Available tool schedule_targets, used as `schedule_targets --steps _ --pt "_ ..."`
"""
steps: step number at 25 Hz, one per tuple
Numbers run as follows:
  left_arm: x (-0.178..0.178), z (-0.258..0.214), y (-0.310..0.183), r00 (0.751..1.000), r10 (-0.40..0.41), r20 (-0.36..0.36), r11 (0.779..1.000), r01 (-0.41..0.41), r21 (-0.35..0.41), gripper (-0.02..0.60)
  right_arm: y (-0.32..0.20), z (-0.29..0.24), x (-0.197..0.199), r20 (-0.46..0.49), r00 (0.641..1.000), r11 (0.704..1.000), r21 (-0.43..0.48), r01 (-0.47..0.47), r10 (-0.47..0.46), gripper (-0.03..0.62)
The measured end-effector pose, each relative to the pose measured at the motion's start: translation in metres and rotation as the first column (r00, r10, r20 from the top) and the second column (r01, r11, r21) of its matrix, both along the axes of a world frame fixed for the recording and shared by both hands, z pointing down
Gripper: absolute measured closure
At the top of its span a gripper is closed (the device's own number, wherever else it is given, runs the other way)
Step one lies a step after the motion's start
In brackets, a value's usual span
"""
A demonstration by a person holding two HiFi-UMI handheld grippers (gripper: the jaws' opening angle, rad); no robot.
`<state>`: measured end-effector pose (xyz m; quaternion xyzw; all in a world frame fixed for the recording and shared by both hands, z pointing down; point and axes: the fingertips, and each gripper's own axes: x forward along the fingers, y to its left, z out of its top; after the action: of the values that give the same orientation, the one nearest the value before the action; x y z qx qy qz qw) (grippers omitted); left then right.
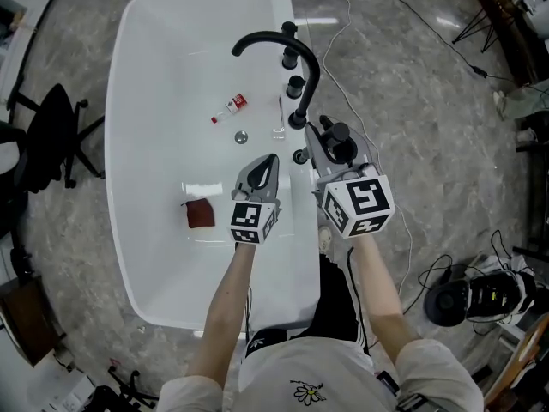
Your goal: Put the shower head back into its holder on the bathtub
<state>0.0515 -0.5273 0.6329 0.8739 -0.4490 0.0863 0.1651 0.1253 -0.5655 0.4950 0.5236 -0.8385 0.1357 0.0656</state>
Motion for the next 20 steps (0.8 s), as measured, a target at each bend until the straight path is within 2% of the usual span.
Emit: schedule_targets --steps 9,20 --pt "0.009 0.032 -0.003 0.998 -0.047 -0.033 0.998 0.045 -0.051 0.581 -0.012 0.087 0.002 -0.045 0.998 0.994 -0.100 0.030 -0.035 0.484" --pt "-0.001 0.047 0.009 0.997 -0.074 -0.030 0.994 0.071 -0.085 0.581 -0.007 0.156 -0.009 -0.131 0.989 0.982 -0.184 0.048 -0.073 0.484"
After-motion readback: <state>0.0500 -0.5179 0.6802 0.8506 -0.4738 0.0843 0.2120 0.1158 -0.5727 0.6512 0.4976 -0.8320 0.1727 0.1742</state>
